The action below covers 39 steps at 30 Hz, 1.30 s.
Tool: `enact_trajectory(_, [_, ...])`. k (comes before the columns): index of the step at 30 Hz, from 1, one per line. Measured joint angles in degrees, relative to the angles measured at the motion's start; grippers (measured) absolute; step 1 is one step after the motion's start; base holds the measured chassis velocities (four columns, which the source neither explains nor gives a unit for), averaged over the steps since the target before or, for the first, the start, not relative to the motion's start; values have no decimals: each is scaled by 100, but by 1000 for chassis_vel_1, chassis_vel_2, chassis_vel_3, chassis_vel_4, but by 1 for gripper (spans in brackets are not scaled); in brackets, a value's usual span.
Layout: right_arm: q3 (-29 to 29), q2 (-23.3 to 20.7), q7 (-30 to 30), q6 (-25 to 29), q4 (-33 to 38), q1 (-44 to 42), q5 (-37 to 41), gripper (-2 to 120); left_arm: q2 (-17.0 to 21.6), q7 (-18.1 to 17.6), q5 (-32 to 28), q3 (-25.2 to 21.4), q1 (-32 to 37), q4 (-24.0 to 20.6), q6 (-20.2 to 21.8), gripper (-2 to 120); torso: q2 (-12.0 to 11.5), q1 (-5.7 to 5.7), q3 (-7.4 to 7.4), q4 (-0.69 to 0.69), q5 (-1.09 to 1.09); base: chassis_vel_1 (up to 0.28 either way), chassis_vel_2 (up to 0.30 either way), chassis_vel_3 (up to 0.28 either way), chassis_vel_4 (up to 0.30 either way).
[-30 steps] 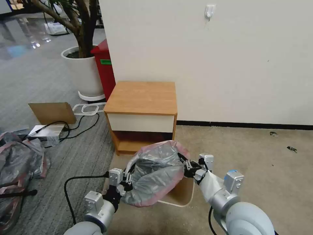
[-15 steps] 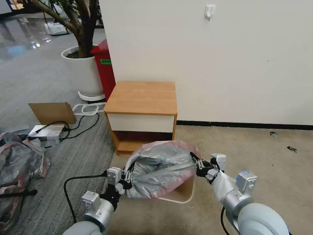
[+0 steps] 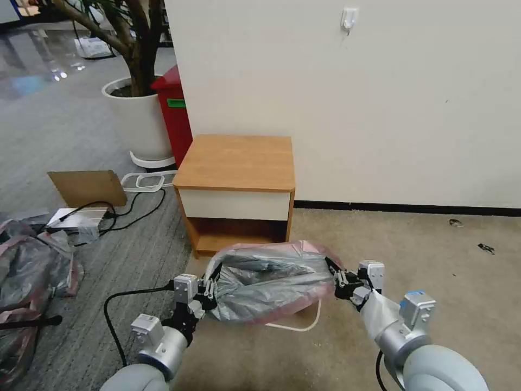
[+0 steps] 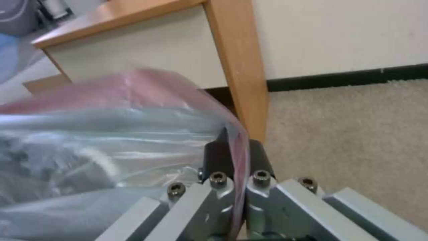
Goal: Pick up the garbage bag from the table and place it over the trash can.
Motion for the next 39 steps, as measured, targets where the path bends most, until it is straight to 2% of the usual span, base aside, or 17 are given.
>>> enact_trajectory(13, [144, -139, -112, 18, -7, -493, -177, 2, -147, -37, -208, 20, -131, 19, 42, 5, 0, 0, 0, 0, 0, 0, 0, 0, 0])
enact_trajectory(15, [177, -157, -149, -97, 1, -522, -182, 12, -172, -48, -300, 7, -181, 18, 54, 5, 0, 0, 0, 0, 0, 0, 0, 0, 0])
enact_trajectory(17, [201, -168, -165, -139, 0, -527, -190, 15, -184, -60, -350, -5, -206, 18, 90, 5, 0, 0, 0, 0, 0, 0, 0, 0, 0])
enact_trajectory(19, [255, -190, -201, -189, -11, -557, -221, 27, -216, -119, -497, -30, -259, 18, 168, 5, 0, 0, 0, 0, 0, 0, 0, 0, 0])
enact_trajectory(21, [265, -193, -211, -195, -15, -570, -235, 28, -224, -131, -522, -39, -270, 18, 183, 5, 0, 0, 0, 0, 0, 0, 0, 0, 0])
enact_trajectory(23, [301, -204, -261, -211, -22, -643, -307, 40, -269, -186, -638, -75, -315, 17, 252, 5, 0, 0, 0, 0, -1, 0, 0, 0, 0])
enact_trajectory(26, [316, -206, -294, -213, -31, -697, -388, 48, -300, -228, -739, -96, -337, 17, 300, 5, 0, 0, 0, 0, 0, 0, 0, 0, 0])
enact_trajectory(29, [362, -196, -328, -195, -78, -811, -528, 63, -364, -309, -951, -156, -369, 17, 379, 5, 0, 0, 0, 0, 0, 0, 0, 0, 0])
enact_trajectory(30, [362, -196, -328, -195, -78, -811, -528, 63, -364, -309, -951, -156, -369, 17, 379, 5, 0, 0, 0, 0, 0, 0, 0, 0, 0])
enact_trajectory(32, [407, -165, -343, -169, -115, -904, -607, 73, -393, -354, -1048, -205, -383, 15, 416, 5, 0, 0, 0, 0, 0, 0, 0, 0, 0])
enact_trajectory(34, [429, -148, -354, -146, -127, -958, -642, 76, -403, -368, -1087, -225, -393, 13, 427, 5, 0, 0, 0, 0, 0, 0, 0, 0, 0])
enact_trajectory(37, [548, -70, -427, -10, -171, -1175, -794, 91, -411, -406, -1159, -288, -414, 14, 461, 5, 0, 0, 0, 0, 0, 0, 0, 0, 0])
enact_trajectory(38, [548, -70, -427, -10, -171, -1175, -794, 91, -411, -406, -1159, -288, -414, 14, 461, 5, 0, 0, 0, 0, 0, 0, 0, 0, 0])
enact_trajectory(39, [616, -24, -439, 34, -176, -1250, -820, 96, -414, -417, -1169, -311, -415, 14, 467, 5, 0, 0, 0, 0, 0, 0, 0, 0, 0])
